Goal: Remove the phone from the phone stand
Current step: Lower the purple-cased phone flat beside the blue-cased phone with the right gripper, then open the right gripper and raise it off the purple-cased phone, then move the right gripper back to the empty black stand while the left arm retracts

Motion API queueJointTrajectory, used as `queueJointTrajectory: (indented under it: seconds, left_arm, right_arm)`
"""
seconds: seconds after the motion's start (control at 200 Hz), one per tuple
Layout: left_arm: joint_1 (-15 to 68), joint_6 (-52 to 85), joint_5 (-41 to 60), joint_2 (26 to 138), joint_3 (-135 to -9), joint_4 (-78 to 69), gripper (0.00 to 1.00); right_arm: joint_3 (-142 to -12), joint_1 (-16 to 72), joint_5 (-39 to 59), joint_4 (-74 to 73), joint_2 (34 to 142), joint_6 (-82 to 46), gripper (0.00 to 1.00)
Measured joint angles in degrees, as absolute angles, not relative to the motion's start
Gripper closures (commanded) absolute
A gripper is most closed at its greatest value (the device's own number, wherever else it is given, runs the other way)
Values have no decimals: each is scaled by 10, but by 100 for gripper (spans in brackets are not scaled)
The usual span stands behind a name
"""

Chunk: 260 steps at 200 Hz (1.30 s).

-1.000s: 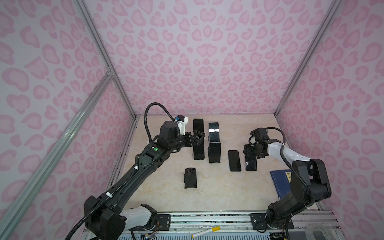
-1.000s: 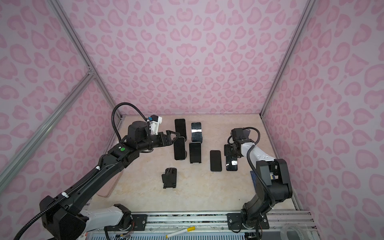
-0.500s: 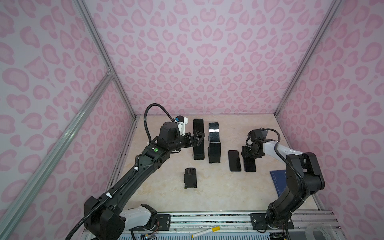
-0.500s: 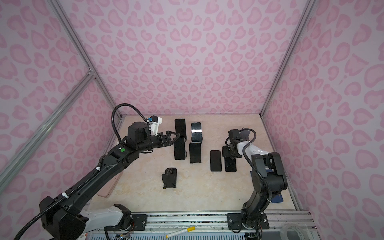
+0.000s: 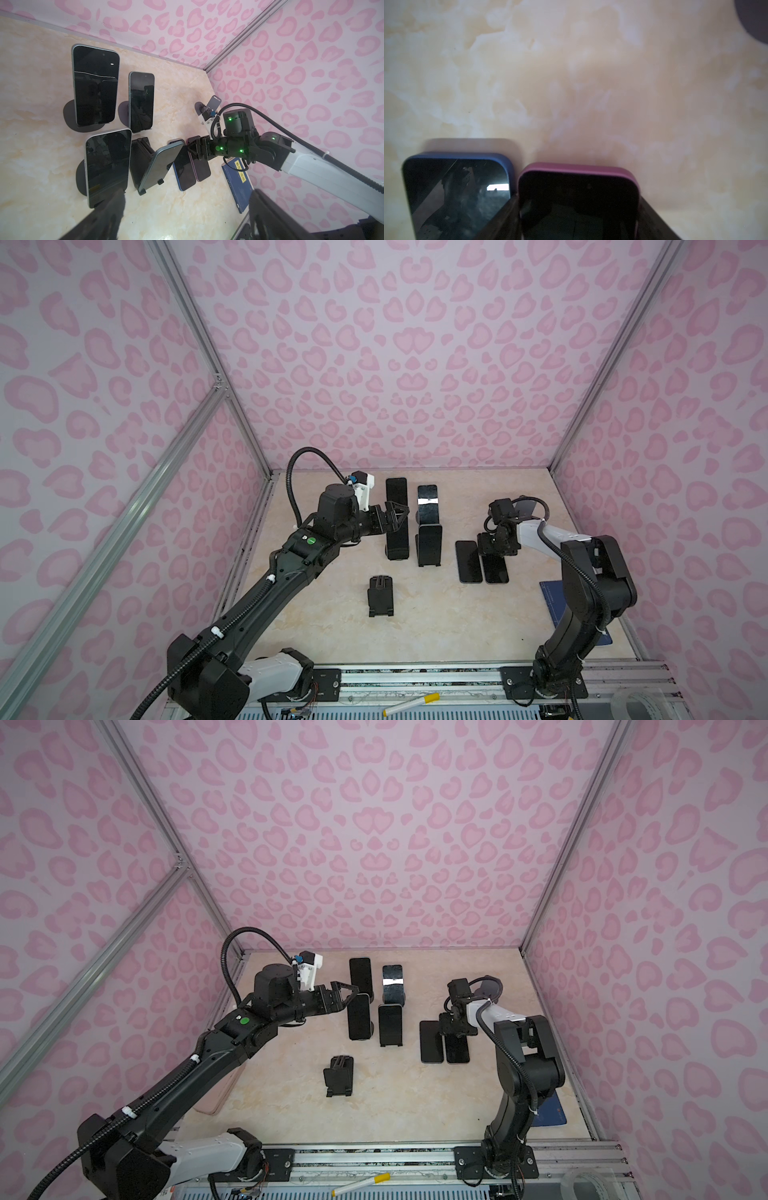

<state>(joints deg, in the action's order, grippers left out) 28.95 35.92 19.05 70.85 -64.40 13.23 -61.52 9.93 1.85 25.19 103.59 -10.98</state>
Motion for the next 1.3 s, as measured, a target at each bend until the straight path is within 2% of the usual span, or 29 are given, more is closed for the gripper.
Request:
queueJointTrajectory:
  seconds: [0.42,0.73,1.1,1.3]
  left_arm:
    - [287,359,189,708,-642,132,4]
    - [284,352,183,707,-641,133,4]
    - [274,335,135,688,-641,140,4]
    - [272,327,69,678,-642,154,4]
  right_arm:
    - [-628,89,27,228,1051,-123,18]
    - [-652,78,45,269,1000,-131,14]
    - [-627,91,1,288,844,-165,8]
    - [-563,146,-50,294,711,-215,6]
